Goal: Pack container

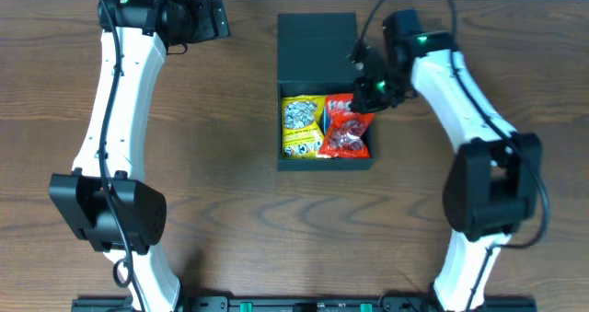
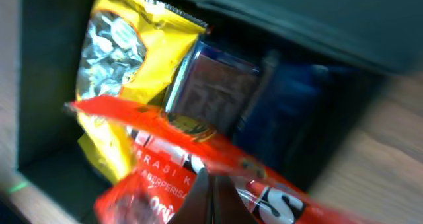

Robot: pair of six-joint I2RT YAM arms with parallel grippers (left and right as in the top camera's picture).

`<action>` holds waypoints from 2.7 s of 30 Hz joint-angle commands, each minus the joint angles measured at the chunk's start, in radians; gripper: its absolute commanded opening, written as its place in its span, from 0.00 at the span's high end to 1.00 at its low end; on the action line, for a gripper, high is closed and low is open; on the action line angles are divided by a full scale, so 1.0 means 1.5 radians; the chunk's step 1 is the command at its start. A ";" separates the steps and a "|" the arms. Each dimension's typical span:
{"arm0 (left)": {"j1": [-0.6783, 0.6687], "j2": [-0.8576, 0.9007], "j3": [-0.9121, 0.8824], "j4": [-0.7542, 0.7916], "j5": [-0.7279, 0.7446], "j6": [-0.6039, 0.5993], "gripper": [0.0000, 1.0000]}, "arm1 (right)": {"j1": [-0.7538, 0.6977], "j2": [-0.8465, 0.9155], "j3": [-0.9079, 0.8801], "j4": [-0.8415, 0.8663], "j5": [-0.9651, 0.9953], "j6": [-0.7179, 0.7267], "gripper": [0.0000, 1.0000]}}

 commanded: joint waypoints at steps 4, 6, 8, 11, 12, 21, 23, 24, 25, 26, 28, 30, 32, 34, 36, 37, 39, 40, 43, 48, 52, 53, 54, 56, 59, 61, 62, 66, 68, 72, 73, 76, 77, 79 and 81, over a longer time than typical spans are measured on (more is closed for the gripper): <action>0.000 -0.005 0.002 -0.002 0.000 0.007 0.04 | 0.031 0.060 -0.014 0.010 0.005 0.012 0.99; 0.000 -0.005 0.002 -0.002 0.000 0.007 0.05 | 0.031 0.057 -0.013 0.024 0.005 0.012 0.99; 0.000 -0.005 0.002 -0.002 0.000 0.007 0.05 | 0.031 0.052 -0.008 0.031 0.005 0.012 0.99; -0.001 -0.005 0.002 -0.002 0.000 0.007 0.05 | 0.028 0.035 0.005 0.030 0.005 0.015 0.99; -0.002 -0.005 0.002 -0.002 0.000 0.014 0.05 | 0.027 0.022 0.010 0.030 0.006 0.016 0.99; -0.022 0.002 -0.027 0.011 0.064 0.070 0.03 | -0.004 -0.122 0.018 0.083 0.044 0.048 0.99; -0.025 0.010 -0.044 0.033 0.131 0.081 0.30 | -0.035 -0.133 0.017 0.102 0.036 0.072 0.99; -0.026 0.015 -0.054 0.048 0.155 0.080 0.61 | -0.052 -0.133 0.017 0.109 0.034 0.079 0.98; -0.027 0.023 -0.069 0.066 0.174 0.080 0.85 | -0.074 -0.132 0.017 0.113 0.028 0.087 0.99; -0.028 0.030 -0.078 0.073 0.177 0.079 0.91 | -0.090 -0.128 0.016 0.113 0.026 0.089 0.98; -0.028 0.046 -0.090 0.075 0.179 0.080 0.94 | -0.122 -0.123 0.015 0.100 0.027 0.092 0.98; -0.029 0.052 -0.096 0.062 0.191 0.080 0.90 | -0.143 -0.123 0.015 0.082 0.027 0.092 0.99; -0.029 0.052 -0.101 0.064 0.195 0.082 0.94 | -0.162 -0.123 0.015 0.065 0.027 0.099 0.99; -0.029 0.052 -0.101 0.068 0.197 0.073 0.94 | -0.174 -0.123 0.015 0.050 0.026 0.142 0.98; -0.030 0.055 -0.104 0.073 0.196 0.053 0.94 | -0.177 -0.123 0.010 0.052 0.024 0.153 0.98; -0.031 0.058 -0.108 0.086 0.197 0.042 0.94 | -0.174 -0.123 0.003 0.070 0.024 0.140 0.98; -0.037 0.074 -0.112 0.107 0.194 0.022 0.94 | -0.164 -0.122 -0.019 0.114 0.026 0.102 0.99; -0.040 0.088 -0.112 0.111 0.195 0.005 0.94 | -0.158 -0.119 -0.032 0.139 0.033 0.098 0.98; -0.046 0.138 -0.112 0.115 0.216 -0.041 0.94 | -0.150 -0.089 -0.052 0.173 0.032 0.138 0.98; -0.046 0.202 -0.091 0.211 0.275 -0.117 0.95 | -0.147 0.016 -0.022 0.199 -0.062 0.166 0.98; -0.045 0.253 -0.009 0.208 0.284 -0.133 0.95 | -0.140 0.106 0.089 0.158 -0.089 0.166 0.98; -0.045 0.270 0.017 0.193 0.285 -0.133 0.95 | -0.139 0.127 0.122 0.141 -0.089 0.166 0.98; -0.046 0.285 0.036 0.178 0.288 -0.134 0.94 | -0.138 0.147 0.151 0.126 -0.089 0.166 0.98; -0.047 0.319 0.070 0.154 0.328 -0.133 0.95 | -0.139 0.175 0.193 0.108 -0.089 0.167 0.99; -0.047 0.350 0.084 0.153 0.366 -0.149 0.95 | -0.140 0.191 0.211 0.110 -0.102 0.167 0.98; -0.047 0.355 0.084 0.149 0.366 -0.152 0.95 | -0.138 0.195 0.211 0.111 -0.105 0.166 0.98; -0.047 0.356 0.084 0.148 0.365 -0.152 0.95 | -0.136 0.198 0.211 0.113 -0.109 0.164 0.98; -0.047 0.355 0.084 0.120 0.352 -0.159 0.95 | -0.131 0.214 0.211 0.121 -0.150 0.167 0.98; -0.047 0.355 0.084 0.084 0.314 -0.154 0.94 | -0.131 0.220 0.211 0.116 -0.153 0.167 0.99; -0.047 0.355 0.084 0.060 0.284 -0.145 0.94 | -0.130 0.223 0.211 0.117 -0.153 0.167 0.98; -0.047 0.355 0.083 0.061 0.283 -0.143 0.94 | -0.129 0.223 0.211 0.117 -0.156 0.167 0.99; -0.047 0.356 0.083 0.067 0.282 -0.143 0.94 | -0.123 0.224 0.211 0.118 -0.161 0.166 0.98; -0.048 0.356 0.083 0.070 0.282 -0.143 0.94 | -0.119 0.224 0.211 0.121 -0.161 0.166 0.98; -0.049 0.356 0.083 0.080 0.282 -0.143 0.94 | -0.110 0.224 0.211 0.130 -0.161 0.166 0.98; -0.052 0.357 0.083 0.085 0.284 -0.144 0.94 | -0.105 0.224 0.211 0.140 -0.160 0.166 0.98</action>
